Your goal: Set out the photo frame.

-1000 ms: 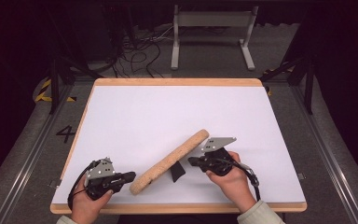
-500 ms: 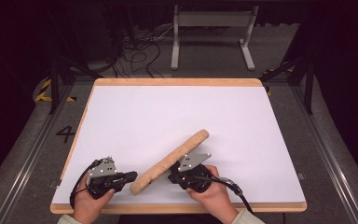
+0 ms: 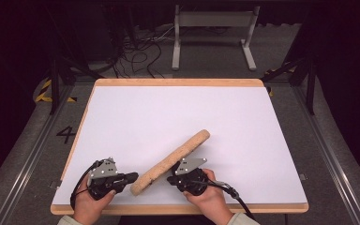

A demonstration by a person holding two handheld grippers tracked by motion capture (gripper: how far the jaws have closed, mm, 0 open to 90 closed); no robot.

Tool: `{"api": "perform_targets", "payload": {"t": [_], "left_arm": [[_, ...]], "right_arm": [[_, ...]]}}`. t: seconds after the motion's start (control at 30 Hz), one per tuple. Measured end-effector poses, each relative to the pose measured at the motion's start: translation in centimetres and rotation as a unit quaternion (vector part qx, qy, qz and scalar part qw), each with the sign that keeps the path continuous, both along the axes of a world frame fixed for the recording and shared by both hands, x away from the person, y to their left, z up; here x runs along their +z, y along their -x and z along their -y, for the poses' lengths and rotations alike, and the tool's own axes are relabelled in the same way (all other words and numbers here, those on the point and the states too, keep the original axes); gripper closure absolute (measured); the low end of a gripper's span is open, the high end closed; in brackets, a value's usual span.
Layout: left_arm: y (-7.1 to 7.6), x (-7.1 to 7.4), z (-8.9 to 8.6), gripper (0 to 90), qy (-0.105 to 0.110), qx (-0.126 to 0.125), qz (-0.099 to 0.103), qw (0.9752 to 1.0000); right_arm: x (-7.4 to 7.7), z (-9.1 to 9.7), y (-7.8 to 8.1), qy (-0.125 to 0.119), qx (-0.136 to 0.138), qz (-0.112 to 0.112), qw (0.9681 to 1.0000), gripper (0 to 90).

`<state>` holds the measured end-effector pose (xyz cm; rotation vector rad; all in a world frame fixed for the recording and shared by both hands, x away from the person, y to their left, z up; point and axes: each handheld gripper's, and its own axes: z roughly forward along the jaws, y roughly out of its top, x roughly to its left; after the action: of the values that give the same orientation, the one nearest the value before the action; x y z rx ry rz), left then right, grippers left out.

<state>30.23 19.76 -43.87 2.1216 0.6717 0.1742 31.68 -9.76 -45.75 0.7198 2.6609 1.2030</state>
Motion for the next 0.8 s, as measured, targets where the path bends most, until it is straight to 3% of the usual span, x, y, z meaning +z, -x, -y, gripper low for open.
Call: {"api": "perform_targets", "payload": {"t": [0.23, 0.8], "left_arm": [[0.1, 0.0, 0.0, 86.6, 0.001, -0.003, 0.003, 1.0], [0.1, -0.1, 0.3, 86.4, -0.004, -0.011, -0.002, 0.9999]], "right_arm": [[0.1, 0.4, -0.3, 0.006, -0.015, 0.007, 0.9998, 90.0], [0.1, 3.7, -2.8, 0.01, -0.081, 0.013, 0.9966, 90.0]]}}
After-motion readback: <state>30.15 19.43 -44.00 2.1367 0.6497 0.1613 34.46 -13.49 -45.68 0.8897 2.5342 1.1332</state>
